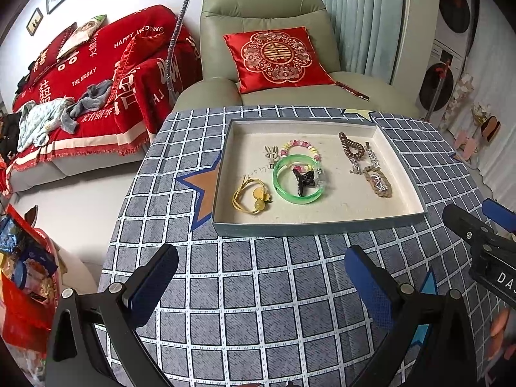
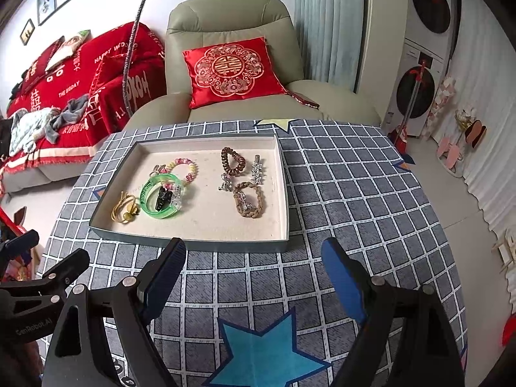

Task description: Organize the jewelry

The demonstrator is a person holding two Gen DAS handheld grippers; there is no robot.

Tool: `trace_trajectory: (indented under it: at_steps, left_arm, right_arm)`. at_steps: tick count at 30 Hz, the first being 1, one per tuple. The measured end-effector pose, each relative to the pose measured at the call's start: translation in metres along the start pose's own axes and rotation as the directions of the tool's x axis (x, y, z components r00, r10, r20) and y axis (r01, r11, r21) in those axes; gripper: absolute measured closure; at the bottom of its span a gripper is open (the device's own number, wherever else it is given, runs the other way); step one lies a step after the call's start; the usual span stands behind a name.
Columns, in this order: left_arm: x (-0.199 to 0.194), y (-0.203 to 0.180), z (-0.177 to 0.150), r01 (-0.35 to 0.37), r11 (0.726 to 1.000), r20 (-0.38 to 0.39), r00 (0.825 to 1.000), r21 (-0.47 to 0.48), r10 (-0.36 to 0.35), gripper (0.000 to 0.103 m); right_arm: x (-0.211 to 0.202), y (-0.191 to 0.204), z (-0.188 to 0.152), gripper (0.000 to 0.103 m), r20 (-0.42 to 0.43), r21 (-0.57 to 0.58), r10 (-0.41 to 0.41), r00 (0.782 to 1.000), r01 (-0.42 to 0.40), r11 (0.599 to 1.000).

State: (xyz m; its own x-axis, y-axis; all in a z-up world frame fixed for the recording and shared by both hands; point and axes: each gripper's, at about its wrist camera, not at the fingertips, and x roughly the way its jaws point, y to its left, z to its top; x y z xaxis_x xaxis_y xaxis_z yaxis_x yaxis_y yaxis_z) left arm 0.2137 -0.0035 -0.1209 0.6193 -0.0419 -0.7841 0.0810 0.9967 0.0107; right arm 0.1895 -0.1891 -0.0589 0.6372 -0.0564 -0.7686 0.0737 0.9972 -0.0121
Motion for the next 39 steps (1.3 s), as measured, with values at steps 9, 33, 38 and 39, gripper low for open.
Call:
trace_trajectory:
  at_steps: [9,33,38,39]
  left_arm:
    - [0.0002,-0.0016,-0.0001,0.002,1.0,-0.002,1.0,0.006,-0.002,0.0]
    - [0.0014,-0.0039,-0.0007,0.01,1.0,-0.007,1.0,0.008,-0.01,0.0]
    - [0.0015,-0.0047,-0.001,0.011,1.0,-0.007,1.0,0.009,-0.011,0.0]
    - [0.0016,-0.0044,-0.0008,0.012,1.0,-0.007,1.0,0.009,-0.012,0.0]
  right_arm:
    - [-0.0014,0.0,-0.0009,0.015,0.001,0.004,0.0,1.0,0.0,1.0]
    - [-0.0022,-0.0005,-0.0013,0.015,0.001,0.005,-0.001,1.0,0.001,1.0]
    - [-0.0026,-0.0009,-0.0014,0.015,0.001,0.006,-0.001,1.0,0.001,1.0]
    - [-0.0022,-0.0008,-0.0012,0.015,0.001,0.007,0.0,1.0,0.0,1.0]
